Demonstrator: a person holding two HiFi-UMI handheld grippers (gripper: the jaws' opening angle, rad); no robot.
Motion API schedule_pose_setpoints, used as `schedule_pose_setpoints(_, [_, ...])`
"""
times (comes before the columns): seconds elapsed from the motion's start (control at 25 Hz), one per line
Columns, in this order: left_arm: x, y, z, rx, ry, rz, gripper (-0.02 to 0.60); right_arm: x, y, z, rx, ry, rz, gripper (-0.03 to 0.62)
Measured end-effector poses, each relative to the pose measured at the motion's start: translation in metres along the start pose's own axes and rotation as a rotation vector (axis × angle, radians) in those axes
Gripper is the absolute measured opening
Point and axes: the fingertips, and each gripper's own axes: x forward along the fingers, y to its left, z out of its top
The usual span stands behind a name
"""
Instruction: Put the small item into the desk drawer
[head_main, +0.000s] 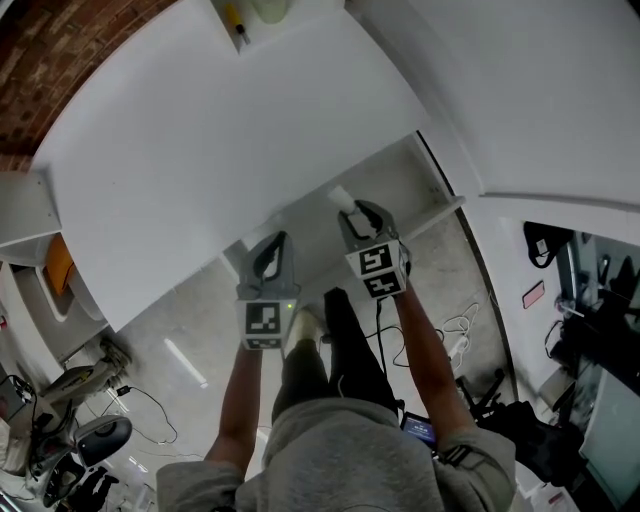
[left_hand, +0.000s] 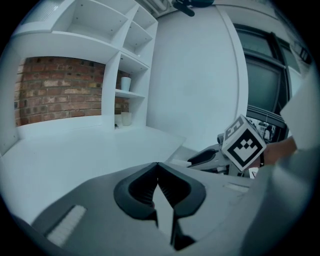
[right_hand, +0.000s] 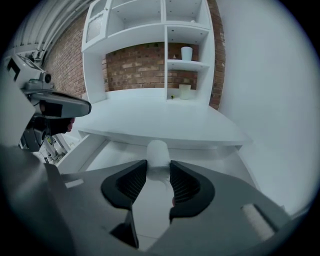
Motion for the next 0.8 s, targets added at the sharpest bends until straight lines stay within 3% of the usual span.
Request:
schedule_pose_setpoints(0.48, [0.011, 0.015, -0.011, -0.034, 0.012, 0.017, 0.012, 0.041, 0.004, -0.023, -0.029, 0.153, 0.045, 0.153])
schedule_pose_setpoints(0.8, [0.01, 0.017, -0.015, -0.031, 0.032, 0.023, 0.012, 0.053, 0.008, -0.034, 0.013, 0.244, 0.097, 0.155])
